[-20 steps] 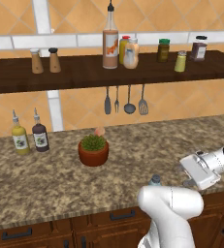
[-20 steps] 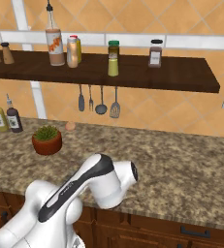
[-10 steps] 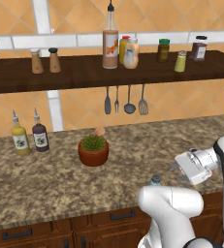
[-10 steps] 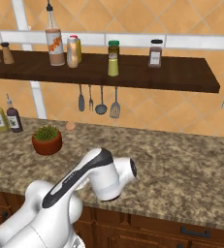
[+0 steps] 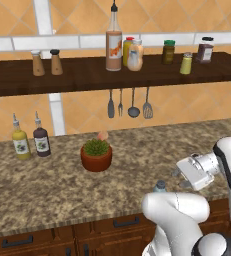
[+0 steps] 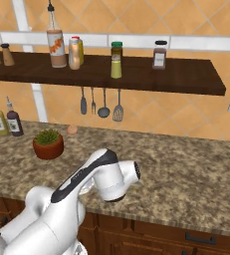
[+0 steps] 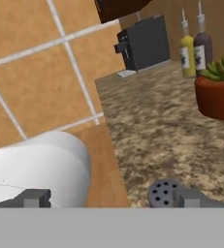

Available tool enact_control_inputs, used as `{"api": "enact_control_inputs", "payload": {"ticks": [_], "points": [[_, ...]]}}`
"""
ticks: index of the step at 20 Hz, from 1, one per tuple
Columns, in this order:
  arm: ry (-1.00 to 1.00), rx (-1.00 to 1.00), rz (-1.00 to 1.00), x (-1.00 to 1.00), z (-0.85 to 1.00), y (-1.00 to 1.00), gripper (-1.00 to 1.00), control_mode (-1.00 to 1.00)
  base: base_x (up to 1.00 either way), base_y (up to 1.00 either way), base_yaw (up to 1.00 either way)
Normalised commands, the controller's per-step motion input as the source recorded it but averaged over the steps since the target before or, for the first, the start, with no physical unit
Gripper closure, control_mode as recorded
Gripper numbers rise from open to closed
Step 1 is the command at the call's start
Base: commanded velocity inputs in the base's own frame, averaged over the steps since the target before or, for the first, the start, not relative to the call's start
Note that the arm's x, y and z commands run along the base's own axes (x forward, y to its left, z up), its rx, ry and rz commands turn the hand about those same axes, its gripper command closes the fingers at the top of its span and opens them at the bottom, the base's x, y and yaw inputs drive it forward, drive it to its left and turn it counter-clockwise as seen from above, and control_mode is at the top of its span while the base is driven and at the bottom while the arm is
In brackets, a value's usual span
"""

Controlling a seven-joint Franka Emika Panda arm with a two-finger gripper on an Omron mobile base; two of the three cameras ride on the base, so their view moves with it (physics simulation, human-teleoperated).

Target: Put the shaker and condiment bottle from the counter next to their counterparts in the cabinet.

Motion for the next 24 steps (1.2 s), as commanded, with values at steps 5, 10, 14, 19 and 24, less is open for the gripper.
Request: {"api": "enact_control_inputs", "payload": {"ticks": [5,10,14,19,24], "points": [[0.01,0.0,0.03,0.14,-0.08,0.0,-1.0,-1.0,0.0,0.0,0.0],[0.0,0.0,0.01,0.04,-0.25,0.0,-1.0,-1.0,0.0,0.0,0.0],[0.0,0.0,0.0,0.0,-0.22,0.0,-1.0,-1.0,0.0,0.0,0.0],[0.0,0.0,0.0,0.1,-0.12,0.01,-1.0,-1.0,0.0,0.0,0.0],[0.0,0.0,0.0,0.13,-0.1,0.03,-1.0,-1.0,0.0,0.0,0.0]]}}
